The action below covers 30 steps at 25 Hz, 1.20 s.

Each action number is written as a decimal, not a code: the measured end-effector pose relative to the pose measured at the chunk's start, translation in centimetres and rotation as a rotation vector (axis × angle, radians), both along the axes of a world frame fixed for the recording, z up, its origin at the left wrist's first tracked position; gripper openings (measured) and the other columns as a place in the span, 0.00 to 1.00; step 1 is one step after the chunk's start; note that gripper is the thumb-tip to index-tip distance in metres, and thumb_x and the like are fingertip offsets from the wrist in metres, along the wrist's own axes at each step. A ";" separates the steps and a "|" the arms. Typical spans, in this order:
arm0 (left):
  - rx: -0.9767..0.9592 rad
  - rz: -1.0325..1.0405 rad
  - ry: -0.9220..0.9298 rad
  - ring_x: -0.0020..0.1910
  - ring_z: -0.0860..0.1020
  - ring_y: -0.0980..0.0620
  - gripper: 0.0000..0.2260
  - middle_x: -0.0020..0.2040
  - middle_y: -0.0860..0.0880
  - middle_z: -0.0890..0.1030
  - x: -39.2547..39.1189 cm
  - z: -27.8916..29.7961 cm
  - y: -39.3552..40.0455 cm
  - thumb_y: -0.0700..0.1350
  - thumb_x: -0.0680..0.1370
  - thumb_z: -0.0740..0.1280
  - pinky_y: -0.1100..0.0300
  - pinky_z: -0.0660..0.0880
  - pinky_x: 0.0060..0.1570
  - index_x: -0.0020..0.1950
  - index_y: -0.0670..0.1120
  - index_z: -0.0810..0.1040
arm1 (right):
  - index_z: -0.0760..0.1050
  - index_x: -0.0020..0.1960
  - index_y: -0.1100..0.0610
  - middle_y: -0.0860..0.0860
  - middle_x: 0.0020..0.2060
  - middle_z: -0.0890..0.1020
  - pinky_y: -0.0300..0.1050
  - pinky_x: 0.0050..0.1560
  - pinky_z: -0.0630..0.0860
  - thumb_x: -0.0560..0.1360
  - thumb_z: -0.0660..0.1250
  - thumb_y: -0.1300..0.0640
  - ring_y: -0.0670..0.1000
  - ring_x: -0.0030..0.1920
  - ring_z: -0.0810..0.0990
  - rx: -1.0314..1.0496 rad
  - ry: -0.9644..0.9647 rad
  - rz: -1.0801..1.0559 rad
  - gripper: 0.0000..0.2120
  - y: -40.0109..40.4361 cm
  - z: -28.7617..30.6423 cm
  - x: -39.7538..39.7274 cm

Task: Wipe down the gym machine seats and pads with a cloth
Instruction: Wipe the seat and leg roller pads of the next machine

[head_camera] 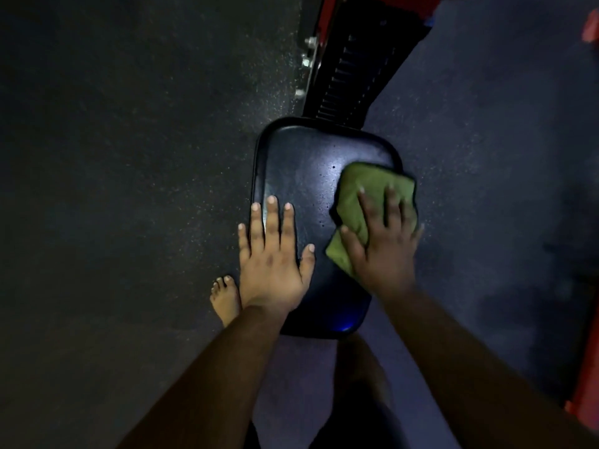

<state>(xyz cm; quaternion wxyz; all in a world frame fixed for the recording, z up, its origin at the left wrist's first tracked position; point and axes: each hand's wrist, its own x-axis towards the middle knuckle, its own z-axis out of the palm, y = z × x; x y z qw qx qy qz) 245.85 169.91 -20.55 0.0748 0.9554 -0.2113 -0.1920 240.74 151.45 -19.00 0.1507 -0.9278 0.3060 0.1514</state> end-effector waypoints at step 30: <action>-0.309 0.304 0.011 0.82 0.51 0.50 0.29 0.83 0.47 0.54 -5.3 0.2 4.4 0.55 0.83 0.59 0.44 0.54 0.79 0.81 0.45 0.57 | 0.47 0.80 0.35 0.53 0.80 0.58 0.74 0.68 0.60 0.76 0.47 0.25 0.63 0.76 0.61 -0.062 -0.024 1.130 0.35 -5.2 0.7 3.4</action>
